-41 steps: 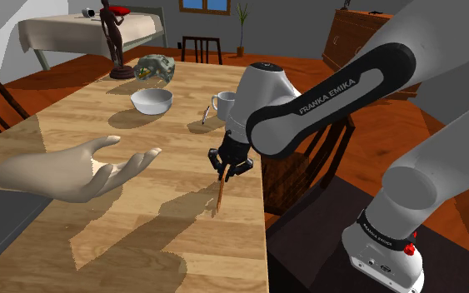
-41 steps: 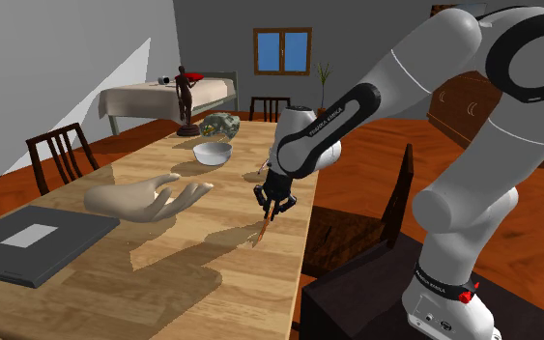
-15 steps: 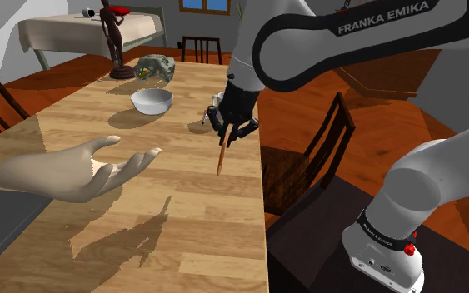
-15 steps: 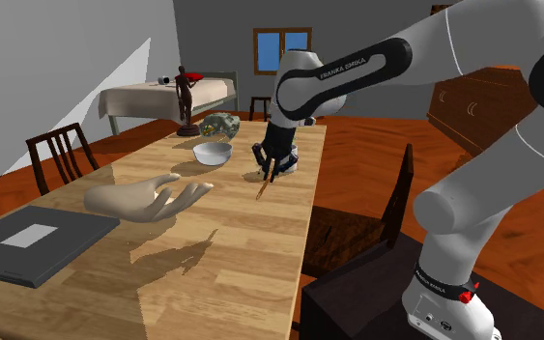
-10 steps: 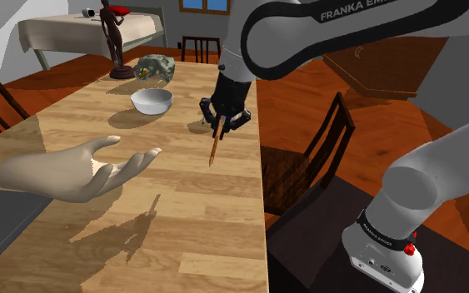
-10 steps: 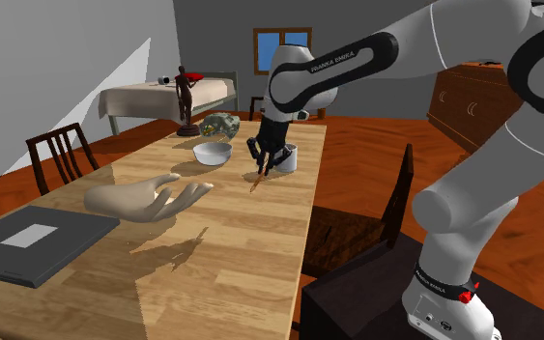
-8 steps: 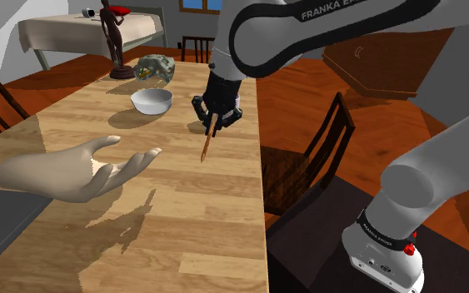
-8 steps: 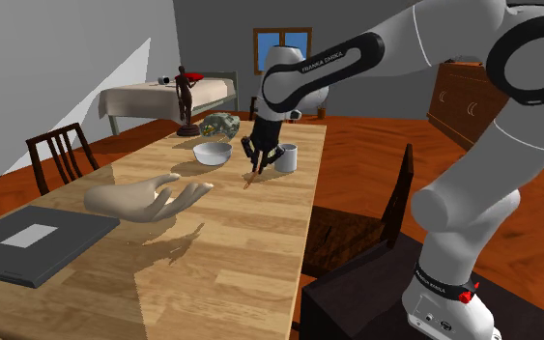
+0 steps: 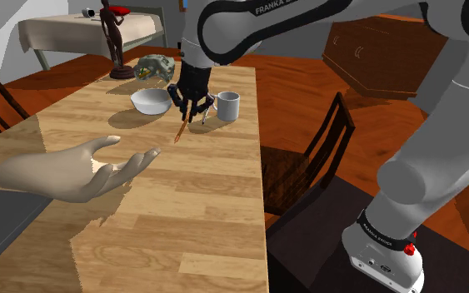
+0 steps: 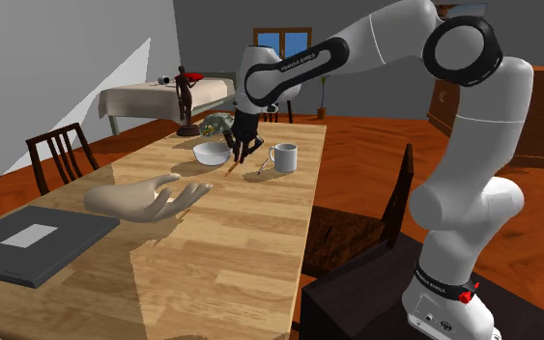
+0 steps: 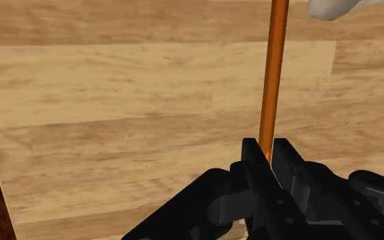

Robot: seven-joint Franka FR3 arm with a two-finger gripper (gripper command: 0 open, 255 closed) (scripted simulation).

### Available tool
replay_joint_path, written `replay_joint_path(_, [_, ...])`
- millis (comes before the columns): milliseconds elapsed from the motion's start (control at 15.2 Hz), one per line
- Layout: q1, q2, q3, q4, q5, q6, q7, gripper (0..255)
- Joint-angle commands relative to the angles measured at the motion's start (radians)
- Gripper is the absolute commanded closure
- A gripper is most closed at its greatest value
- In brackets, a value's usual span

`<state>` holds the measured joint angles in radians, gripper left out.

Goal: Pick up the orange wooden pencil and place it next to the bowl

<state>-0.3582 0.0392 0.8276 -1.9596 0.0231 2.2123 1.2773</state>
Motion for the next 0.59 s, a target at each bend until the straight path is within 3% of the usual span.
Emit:
replay_joint_path(0, [0.015,0.116,0.0,0.103,-0.108,-0.024,0.053,255])
replay_joint_path(264, [0.101,0.315,-0.047,0.323,-0.258,-0.098,0.11,255])
replay_joint_path(528, [0.214,0.505,-0.106,0.593,-0.359,-0.201,0.118,255])
